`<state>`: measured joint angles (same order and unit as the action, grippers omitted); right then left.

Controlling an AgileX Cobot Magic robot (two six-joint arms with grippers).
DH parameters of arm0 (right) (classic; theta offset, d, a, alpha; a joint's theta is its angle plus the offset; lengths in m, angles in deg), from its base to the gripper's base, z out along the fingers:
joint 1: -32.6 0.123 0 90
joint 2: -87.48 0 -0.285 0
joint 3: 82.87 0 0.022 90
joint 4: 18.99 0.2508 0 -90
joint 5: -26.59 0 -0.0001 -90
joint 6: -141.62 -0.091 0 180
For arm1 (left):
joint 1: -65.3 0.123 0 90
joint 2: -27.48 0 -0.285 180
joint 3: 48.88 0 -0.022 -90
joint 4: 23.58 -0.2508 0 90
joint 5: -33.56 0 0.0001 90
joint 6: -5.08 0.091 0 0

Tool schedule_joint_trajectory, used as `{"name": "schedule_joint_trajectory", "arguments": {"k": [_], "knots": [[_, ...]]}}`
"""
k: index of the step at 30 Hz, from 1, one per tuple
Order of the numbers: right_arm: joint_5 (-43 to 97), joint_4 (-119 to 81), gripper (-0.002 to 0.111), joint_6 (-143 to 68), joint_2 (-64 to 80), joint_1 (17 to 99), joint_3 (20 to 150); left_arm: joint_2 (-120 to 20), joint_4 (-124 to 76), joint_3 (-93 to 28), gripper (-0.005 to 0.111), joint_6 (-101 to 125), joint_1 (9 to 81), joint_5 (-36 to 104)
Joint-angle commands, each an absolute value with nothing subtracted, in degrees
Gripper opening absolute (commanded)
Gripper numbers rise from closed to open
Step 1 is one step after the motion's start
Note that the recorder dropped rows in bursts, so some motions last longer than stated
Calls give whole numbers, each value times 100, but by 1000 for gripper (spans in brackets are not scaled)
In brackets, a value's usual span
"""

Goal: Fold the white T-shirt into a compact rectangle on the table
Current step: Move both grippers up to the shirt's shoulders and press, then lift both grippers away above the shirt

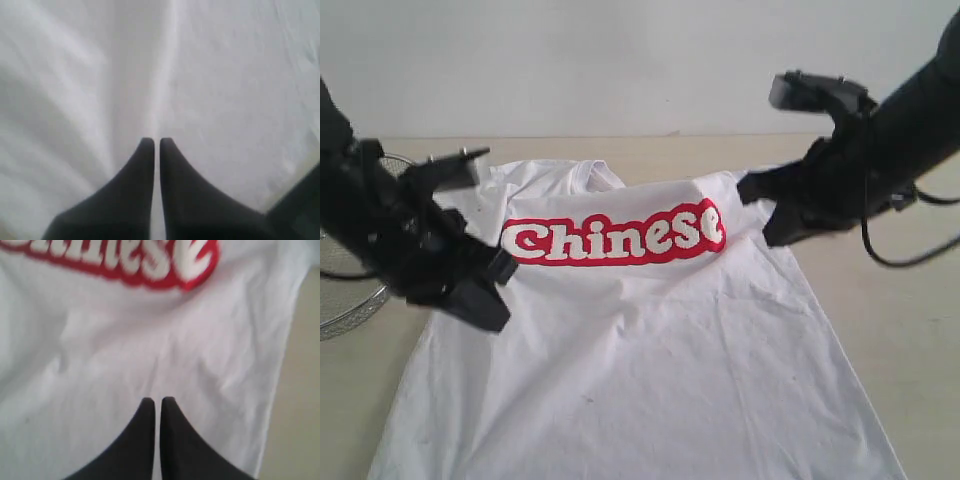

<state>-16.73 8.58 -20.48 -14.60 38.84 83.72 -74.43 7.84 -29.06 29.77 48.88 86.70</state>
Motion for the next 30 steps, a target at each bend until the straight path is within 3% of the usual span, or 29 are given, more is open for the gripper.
{"name": "schedule_joint_trajectory", "arguments": {"k": [1,11,19,30], "knots": [[-1838,767,0,-1906,-2550,3493,9746,-7939,58,-4147,5,2477,4923,8412],[-1501,864,0,-1831,-4357,3560,11758,-10140,140,-6887,5,2477,5211,8117],[-2174,1071,0,-1831,-5390,3560,13492,-11606,136,-9071,5,2303,5395,8770],[-2253,1405,0,-1360,-5525,3666,13715,-12870,312,-10408,5,2459,5418,8652]]}}
